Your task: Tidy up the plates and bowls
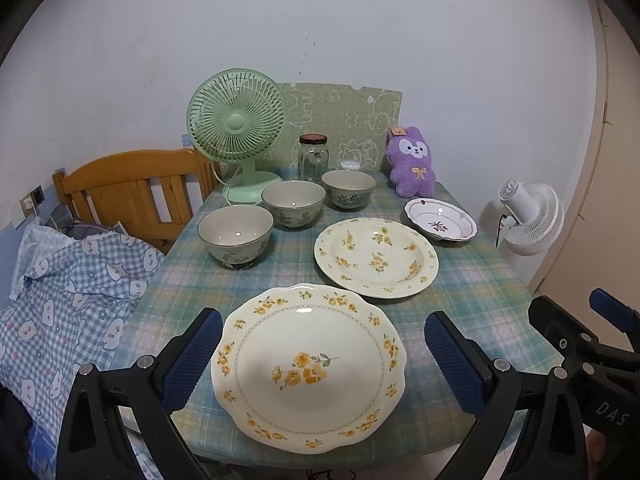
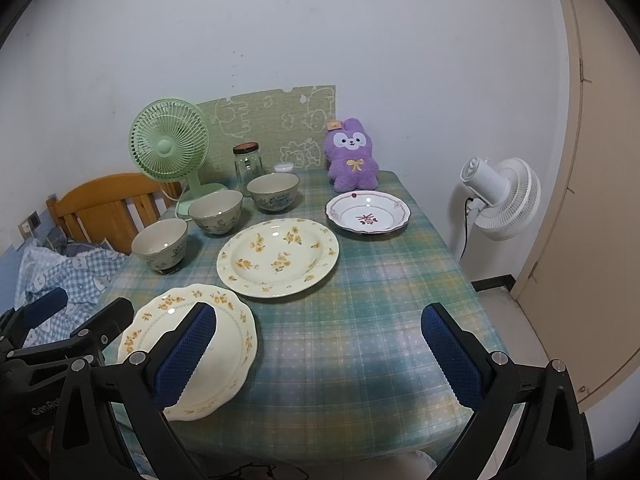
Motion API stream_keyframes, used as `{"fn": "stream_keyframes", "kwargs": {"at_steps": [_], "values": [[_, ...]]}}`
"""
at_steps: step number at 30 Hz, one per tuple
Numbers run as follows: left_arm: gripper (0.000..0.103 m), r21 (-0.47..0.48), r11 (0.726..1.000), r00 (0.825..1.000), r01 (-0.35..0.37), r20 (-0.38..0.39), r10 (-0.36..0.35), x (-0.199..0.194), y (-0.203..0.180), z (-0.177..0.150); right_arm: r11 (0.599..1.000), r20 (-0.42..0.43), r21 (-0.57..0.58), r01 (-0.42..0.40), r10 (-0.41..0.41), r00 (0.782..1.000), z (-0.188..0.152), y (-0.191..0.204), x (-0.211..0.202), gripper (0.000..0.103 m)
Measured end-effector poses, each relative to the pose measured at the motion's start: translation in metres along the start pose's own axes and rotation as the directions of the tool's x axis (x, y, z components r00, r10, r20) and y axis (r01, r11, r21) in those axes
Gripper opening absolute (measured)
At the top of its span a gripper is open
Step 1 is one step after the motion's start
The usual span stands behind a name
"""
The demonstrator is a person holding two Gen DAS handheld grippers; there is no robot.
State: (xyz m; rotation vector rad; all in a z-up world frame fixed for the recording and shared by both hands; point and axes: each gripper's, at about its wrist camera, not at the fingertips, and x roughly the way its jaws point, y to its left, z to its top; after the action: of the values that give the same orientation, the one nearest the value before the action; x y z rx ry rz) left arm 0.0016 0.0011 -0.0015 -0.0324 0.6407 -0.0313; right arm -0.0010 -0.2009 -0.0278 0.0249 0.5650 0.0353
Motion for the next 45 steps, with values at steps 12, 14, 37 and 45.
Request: {"fn": "stream_keyframes", "kwargs": {"at_steps": [12, 14, 37, 45], "values": [[0.101, 0.001, 1.0, 1.0, 0.008, -0.002, -0.008, 0.0027, 0.0041, -0.0016, 1.0, 0.0, 0.007, 0.014, -0.014, 1.0, -0.0011, 0.0013, 0.001, 0.103], [0.101, 0.006, 1.0, 1.0, 0.006, -0.004, -0.006, 0.0039, 0.0037, -0.0019, 1.0, -0.001, 0.009, 0.019, -0.019, 1.0, 0.0001, 0.0014, 0.002, 0.103], [0.101, 0.026, 0.999, 1.0, -0.018, 0.01, 0.018, 0.003, -0.0026, 0.0007, 0.999, -0.015, 0.035, 0.015, -0.014, 1.0, -0.0003, -0.0053, 0.0056, 0.103], [0.101, 0.025, 1.0, 1.0, -0.019, 0.007, 0.019, 0.0017, -0.0046, -0.0012, 0.999, -0.004, 0.022, 0.025, -0.025, 1.0, 0.0003, -0.0051, 0.0035, 0.103]]}}
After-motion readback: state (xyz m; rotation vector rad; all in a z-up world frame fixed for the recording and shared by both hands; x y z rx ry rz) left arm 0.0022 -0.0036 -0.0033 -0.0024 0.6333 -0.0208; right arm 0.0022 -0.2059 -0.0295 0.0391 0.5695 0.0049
